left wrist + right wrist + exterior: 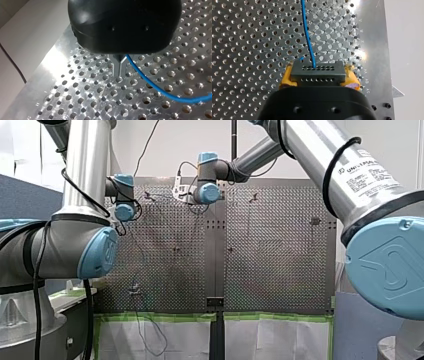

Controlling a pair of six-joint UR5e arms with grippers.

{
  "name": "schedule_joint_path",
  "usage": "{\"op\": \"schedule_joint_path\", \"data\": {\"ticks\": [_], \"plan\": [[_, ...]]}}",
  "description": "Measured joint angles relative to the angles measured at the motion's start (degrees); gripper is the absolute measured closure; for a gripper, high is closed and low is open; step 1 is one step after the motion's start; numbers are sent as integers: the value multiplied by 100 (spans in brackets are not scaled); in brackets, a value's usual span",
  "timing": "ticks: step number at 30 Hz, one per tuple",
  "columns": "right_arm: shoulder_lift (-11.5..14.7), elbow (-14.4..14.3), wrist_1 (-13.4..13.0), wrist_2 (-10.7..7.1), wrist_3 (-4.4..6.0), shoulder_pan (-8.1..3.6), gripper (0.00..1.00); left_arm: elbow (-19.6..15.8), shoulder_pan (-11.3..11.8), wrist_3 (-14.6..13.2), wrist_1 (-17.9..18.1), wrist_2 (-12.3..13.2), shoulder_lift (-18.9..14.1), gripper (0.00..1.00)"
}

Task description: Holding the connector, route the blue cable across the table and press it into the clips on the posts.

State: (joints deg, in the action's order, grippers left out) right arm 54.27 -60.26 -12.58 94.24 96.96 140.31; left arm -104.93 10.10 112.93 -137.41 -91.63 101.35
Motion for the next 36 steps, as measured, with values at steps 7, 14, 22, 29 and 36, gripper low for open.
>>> {"op": "schedule_joint_path", "data": {"ticks": [7,14,22,29,36], "plan": [[-7,0,17,56,-6,-2,100,1,23,21,-5,10,8,100],[-12,30,41,51,-13,-1,100,53,104,36,-28,22,61,100],[-143,305,216,34,-93,-1,100,205,244,53,-266,-109,226,100],[-335,651,544,34,-197,-2,100,209,310,72,-362,-297,231,100],[-369,911,632,34,-213,-3,100,204,342,156,-396,-303,231,100]]}}
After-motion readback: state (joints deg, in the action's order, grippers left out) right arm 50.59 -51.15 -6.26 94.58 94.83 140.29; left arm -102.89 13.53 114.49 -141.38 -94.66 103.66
